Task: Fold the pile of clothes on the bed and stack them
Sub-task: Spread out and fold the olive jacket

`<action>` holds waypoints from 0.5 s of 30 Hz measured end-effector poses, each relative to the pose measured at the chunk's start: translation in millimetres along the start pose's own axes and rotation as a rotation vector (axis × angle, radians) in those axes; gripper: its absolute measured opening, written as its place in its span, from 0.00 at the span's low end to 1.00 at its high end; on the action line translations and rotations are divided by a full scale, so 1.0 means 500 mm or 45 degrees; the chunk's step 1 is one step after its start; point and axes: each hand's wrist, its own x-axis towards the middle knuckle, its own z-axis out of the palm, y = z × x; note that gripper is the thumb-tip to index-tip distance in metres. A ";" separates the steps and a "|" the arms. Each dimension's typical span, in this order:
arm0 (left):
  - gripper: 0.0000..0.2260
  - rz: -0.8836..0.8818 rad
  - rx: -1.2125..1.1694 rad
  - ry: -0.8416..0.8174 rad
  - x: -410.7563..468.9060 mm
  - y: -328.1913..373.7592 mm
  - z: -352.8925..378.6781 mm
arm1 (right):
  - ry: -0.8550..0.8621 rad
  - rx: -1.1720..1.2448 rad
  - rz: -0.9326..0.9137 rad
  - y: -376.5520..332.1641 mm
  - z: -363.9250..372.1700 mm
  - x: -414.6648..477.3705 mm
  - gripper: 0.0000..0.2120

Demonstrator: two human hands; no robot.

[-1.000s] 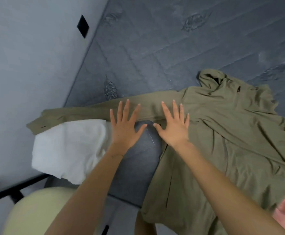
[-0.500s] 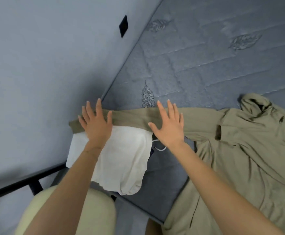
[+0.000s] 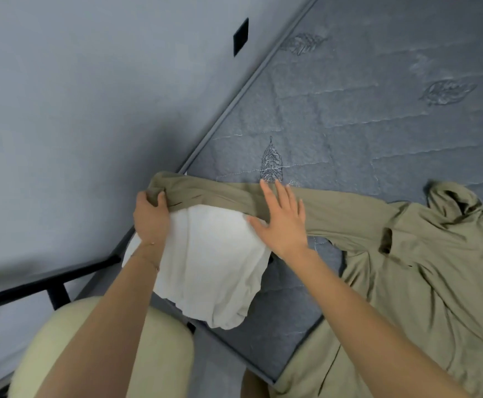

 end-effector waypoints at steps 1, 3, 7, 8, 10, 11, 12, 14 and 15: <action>0.14 0.053 -0.039 0.045 -0.003 -0.002 -0.001 | -0.001 0.017 -0.011 -0.006 0.002 0.001 0.36; 0.12 0.194 -0.118 0.132 -0.012 0.000 -0.006 | 0.028 0.084 -0.034 -0.018 0.003 0.002 0.36; 0.12 0.573 -0.171 0.156 -0.041 0.031 -0.004 | 0.122 0.277 -0.059 -0.040 -0.006 -0.004 0.34; 0.12 0.610 -0.187 0.131 -0.052 0.042 0.002 | 0.122 0.342 -0.058 -0.044 -0.011 -0.006 0.33; 0.11 0.588 -0.228 0.073 -0.080 0.069 0.026 | 0.073 0.621 -0.030 -0.052 -0.022 -0.008 0.31; 0.10 0.575 -0.247 0.030 -0.098 0.085 0.043 | 0.035 0.809 0.012 -0.057 -0.029 -0.010 0.30; 0.10 0.587 -0.266 -0.031 -0.119 0.100 0.062 | 0.001 0.993 0.077 -0.061 -0.034 -0.010 0.29; 0.10 0.659 -0.297 -0.189 -0.169 0.128 0.107 | -0.036 1.304 0.215 -0.061 -0.042 -0.012 0.27; 0.10 0.702 -0.300 -0.263 -0.196 0.139 0.130 | -0.028 1.415 0.258 -0.055 -0.048 -0.013 0.25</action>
